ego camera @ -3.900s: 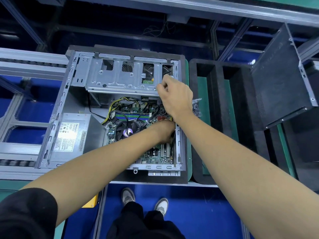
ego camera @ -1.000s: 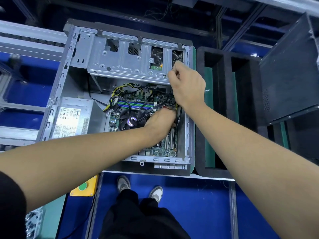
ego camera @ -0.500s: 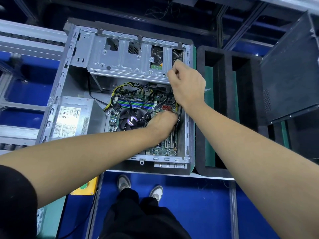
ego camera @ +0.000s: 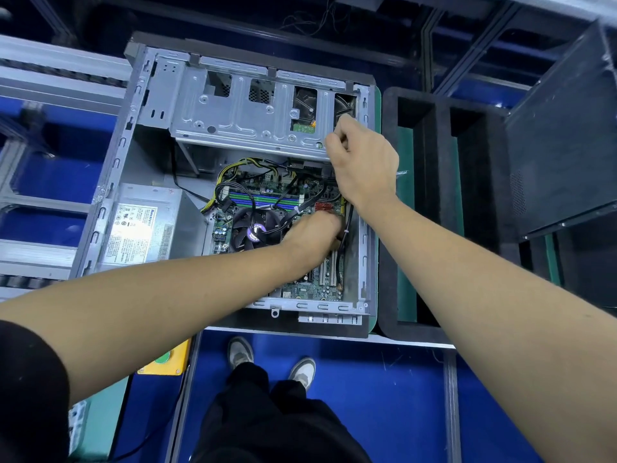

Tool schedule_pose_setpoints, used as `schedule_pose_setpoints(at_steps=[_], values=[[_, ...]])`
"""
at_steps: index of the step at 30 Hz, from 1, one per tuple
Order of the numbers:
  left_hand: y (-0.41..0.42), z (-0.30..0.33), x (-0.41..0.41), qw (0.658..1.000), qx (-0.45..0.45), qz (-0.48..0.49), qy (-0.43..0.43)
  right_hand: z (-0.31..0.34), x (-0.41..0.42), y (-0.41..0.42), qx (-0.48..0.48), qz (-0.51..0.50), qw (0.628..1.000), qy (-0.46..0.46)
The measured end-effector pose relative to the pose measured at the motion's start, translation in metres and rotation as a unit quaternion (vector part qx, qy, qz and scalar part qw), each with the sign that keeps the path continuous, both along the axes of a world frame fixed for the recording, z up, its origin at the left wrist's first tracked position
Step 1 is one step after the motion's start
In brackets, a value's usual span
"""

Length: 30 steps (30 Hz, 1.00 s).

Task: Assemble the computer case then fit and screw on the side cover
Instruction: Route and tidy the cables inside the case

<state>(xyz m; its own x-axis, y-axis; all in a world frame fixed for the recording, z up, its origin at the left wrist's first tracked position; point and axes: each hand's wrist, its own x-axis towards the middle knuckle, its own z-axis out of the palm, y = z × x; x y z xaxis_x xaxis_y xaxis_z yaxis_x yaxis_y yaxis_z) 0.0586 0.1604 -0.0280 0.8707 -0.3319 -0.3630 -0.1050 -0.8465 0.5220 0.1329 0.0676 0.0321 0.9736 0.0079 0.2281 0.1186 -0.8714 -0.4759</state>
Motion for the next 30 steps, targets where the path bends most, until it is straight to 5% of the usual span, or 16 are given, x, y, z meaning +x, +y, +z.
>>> schedule_pose_setpoints(at_steps=[30], values=[[-0.009,0.016,0.001,0.982,0.119,-0.124,-0.074,0.001,0.0,0.001,-0.022,0.006,1.0,0.004]])
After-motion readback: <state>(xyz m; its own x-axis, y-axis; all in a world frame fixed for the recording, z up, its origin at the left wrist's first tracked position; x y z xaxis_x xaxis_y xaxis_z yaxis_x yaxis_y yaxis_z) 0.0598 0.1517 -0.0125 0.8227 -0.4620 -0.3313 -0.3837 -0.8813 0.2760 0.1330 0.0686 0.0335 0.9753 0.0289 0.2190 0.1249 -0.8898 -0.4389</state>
